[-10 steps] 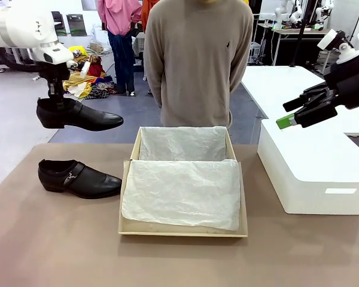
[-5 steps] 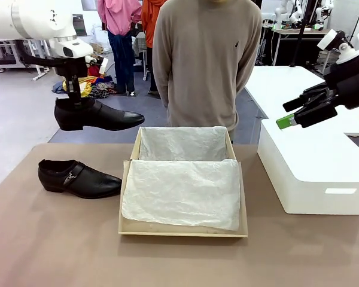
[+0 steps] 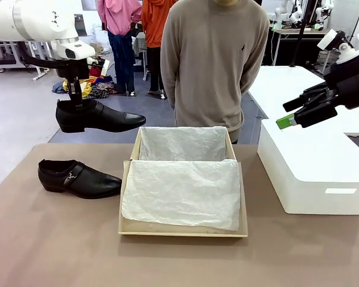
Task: Pack the shoes into the box.
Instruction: Place one shoe of the Shoes into the Shoes Box.
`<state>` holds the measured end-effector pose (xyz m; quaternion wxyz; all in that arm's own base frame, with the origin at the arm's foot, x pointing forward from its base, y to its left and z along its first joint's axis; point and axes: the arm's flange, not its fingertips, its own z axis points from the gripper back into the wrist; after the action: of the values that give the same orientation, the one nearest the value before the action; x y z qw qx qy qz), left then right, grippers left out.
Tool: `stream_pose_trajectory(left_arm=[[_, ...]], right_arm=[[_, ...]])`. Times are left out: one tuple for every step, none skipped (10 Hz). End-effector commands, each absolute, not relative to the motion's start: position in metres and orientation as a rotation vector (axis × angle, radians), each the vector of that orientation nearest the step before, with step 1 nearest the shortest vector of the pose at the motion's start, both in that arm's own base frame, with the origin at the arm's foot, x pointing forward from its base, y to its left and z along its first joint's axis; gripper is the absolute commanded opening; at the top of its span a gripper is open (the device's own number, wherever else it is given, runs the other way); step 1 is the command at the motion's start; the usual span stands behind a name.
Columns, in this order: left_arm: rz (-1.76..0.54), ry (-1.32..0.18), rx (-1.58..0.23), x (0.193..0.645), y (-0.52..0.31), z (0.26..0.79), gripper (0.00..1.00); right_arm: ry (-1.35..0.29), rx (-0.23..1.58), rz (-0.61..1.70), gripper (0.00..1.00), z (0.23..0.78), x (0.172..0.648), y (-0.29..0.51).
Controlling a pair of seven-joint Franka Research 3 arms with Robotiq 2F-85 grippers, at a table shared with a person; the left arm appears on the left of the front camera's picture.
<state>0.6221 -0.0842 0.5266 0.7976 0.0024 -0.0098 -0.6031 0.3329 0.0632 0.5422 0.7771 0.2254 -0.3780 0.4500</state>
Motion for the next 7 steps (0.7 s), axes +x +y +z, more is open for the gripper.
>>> stream_pose_trajectory(left_arm=[[-1.309, -0.032, 0.012, 0.623, -0.083, 0.533, 0.00], [-1.309, -0.032, 0.012, 0.623, -0.083, 0.533, 0.00], [-1.295, -0.021, 0.005, 0.622, -0.084, 0.526, 0.00], [-1.310, -0.033, -0.004, 0.621, -0.099, 0.533, 0.00], [-1.316, -0.018, 0.007, 0.619, -0.121, 0.544, 0.00], [-1.333, 0.002, -0.005, 0.616, -0.142, 0.552, 0.00], [-1.336, 0.014, -0.017, 0.614, -0.157, 0.556, 0.00]], right_arm=[[-0.839, 0.501, 0.997, 1.00, 0.542, 0.337, 0.062], [-0.839, 0.501, 0.997, 1.00, 0.542, 0.337, 0.062], [-0.839, 0.501, 0.997, 1.00, 0.542, 0.337, 0.062], [-0.839, 0.501, 0.997, 1.00, 0.542, 0.337, 0.062], [-0.839, 0.501, 0.997, 1.00, 0.542, 0.337, 0.062], [-0.839, 0.501, 0.997, 1.00, 0.542, 0.337, 0.062], [-0.839, 0.501, 0.997, 1.00, 0.542, 0.337, 0.062]])
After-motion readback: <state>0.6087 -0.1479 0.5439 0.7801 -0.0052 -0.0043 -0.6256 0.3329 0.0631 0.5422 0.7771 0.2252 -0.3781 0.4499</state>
